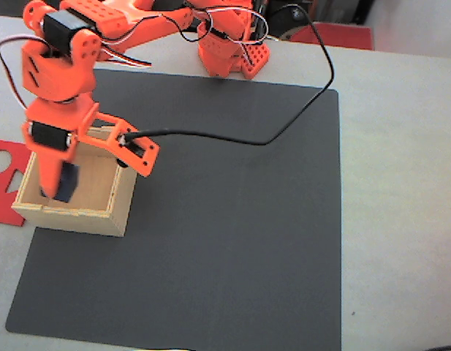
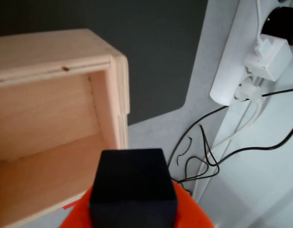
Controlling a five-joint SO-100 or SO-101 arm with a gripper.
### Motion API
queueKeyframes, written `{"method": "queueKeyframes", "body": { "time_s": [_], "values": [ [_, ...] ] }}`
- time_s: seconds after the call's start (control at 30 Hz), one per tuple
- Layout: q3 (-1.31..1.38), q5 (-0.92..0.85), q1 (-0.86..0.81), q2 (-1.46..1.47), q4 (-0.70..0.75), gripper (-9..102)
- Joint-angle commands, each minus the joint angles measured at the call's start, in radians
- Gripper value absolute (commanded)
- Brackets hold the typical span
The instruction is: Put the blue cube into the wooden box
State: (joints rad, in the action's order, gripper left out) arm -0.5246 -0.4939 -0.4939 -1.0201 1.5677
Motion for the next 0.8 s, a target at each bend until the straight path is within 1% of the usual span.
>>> {"method": "queueKeyframes", "body": {
  "time_s": [0.0,0.13,0.2,0.53,0.77],
  "values": [
    [0.04,0.044,0.009,-0.078,0.055,0],
    [0.04,0.075,0.002,-0.158,0.163,0],
    [0.04,0.081,-0.017,-0.181,0.187,0],
    [0.032,0.1,-0.117,-0.109,0.219,0],
    [0.04,0.092,-0.155,-0.04,0.201,0]
  ]
}}
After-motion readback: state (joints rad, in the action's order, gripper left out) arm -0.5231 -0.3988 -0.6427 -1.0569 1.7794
